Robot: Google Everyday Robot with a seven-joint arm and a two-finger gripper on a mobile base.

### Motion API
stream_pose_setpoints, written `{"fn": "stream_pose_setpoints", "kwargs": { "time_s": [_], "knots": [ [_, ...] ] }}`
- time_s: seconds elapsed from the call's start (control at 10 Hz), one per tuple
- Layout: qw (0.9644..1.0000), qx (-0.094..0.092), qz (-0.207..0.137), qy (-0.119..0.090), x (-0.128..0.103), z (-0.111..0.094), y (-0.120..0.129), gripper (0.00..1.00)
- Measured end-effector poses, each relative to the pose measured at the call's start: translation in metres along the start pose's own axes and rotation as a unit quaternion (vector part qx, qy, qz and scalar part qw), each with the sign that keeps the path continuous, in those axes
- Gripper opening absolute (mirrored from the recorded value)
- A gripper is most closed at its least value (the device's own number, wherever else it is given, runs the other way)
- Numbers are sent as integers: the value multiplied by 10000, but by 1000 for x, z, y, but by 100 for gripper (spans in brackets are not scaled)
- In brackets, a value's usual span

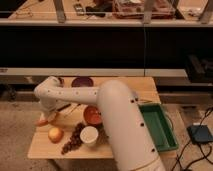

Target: Place pepper in tray

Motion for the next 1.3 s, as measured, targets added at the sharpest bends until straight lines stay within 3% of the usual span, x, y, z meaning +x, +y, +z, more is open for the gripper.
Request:
{"fn": "stream_pose_setpoints", "kwargs": {
  "time_s": [0.1, 0.2, 0.4, 0.6, 0.8, 1.0, 1.3],
  "knots": [
    [9999, 99, -58, -19, -2, -17, -2, 18],
    [9995, 301, -117, -50, -2, -51, -5, 18],
    [9985, 531, -135, -67, 1, -98, -4, 18],
    [9976, 685, 4, -26, 19, -141, 12, 18],
    [9966, 755, 313, 72, 50, -169, 43, 18],
    [9946, 765, 673, 194, 80, -181, 78, 18],
    [9868, 748, 1370, 429, 123, -197, 145, 18]
  ]
}}
